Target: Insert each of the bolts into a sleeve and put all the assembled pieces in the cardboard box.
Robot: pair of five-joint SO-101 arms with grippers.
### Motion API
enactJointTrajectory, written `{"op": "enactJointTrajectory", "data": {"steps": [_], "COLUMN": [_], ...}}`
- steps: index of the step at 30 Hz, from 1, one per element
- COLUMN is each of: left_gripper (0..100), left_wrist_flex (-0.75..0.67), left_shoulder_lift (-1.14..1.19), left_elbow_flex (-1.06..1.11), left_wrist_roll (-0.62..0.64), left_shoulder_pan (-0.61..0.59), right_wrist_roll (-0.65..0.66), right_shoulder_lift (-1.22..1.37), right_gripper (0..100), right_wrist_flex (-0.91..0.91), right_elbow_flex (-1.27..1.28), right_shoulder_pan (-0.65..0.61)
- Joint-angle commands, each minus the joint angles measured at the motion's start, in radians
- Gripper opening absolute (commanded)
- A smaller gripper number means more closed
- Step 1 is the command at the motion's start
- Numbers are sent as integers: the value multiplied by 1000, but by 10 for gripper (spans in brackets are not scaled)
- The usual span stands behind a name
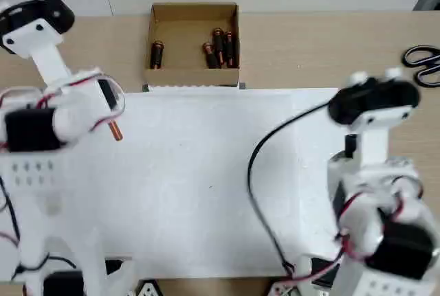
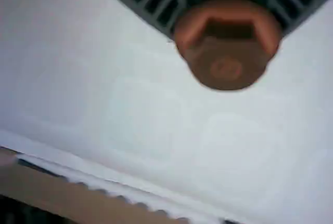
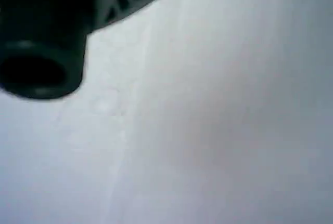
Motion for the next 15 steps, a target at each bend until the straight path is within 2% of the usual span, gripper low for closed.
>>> {"op": "enactJointTrajectory", "data": {"steps": [1, 5, 10, 13, 15], "left_gripper": [6, 6, 6, 6, 6], "left_wrist_flex": [2, -28, -94, -140, -186], "left_shoulder_lift": [-109, -161, -238, -307, -367], "left_elbow_flex": [-42, -24, 76, 170, 240], "left_wrist_roll": [-51, -58, -60, -121, -164], "left_shoulder_pan": [43, 52, 49, 54, 54], "right_wrist_roll": [-15, -15, -15, -15, -17], "right_shoulder_lift": [-160, -375, -633, -760, -750], "right_gripper": [4, 3, 3, 3, 3], "right_wrist_flex": [-94, -228, -303, -328, -337], "right_elbow_flex": [138, 345, 565, 671, 695], "right_shoulder_pan": [-38, -50, -97, -140, -148]}}
